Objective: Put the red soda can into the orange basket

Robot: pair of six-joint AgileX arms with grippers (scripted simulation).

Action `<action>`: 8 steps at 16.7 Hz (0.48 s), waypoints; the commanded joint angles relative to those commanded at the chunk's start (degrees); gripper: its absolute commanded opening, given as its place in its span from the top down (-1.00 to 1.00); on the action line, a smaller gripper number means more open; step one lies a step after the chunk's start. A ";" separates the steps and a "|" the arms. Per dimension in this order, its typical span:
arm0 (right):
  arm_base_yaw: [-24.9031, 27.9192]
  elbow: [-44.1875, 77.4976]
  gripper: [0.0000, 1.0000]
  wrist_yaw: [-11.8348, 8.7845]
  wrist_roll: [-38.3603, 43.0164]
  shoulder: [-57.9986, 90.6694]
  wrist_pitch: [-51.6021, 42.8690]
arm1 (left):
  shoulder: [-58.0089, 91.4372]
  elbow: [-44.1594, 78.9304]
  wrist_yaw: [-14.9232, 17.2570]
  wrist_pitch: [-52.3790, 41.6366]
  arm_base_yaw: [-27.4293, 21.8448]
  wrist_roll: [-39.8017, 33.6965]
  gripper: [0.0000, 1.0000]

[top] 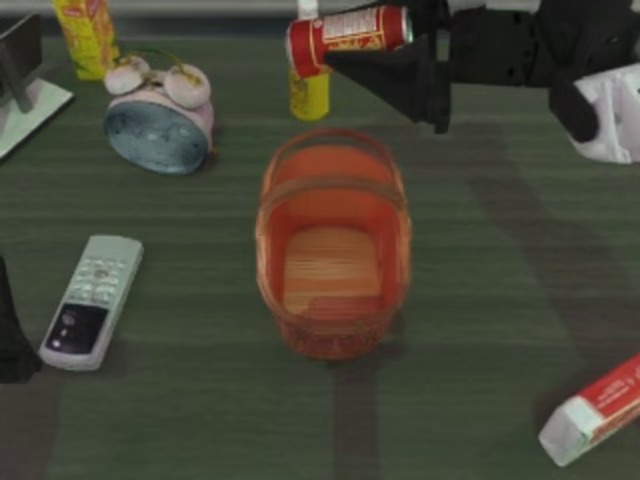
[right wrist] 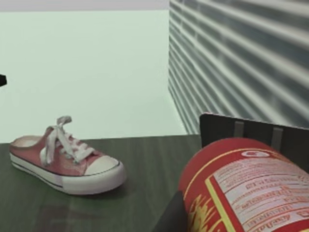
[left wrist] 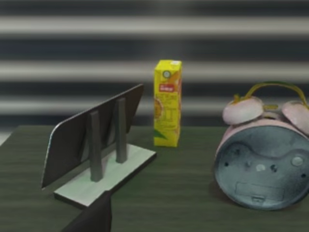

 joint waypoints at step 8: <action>0.45 -3.83 1.00 0.06 -0.26 10.16 14.38 | 0.00 0.00 0.00 0.00 0.00 0.00 -1.00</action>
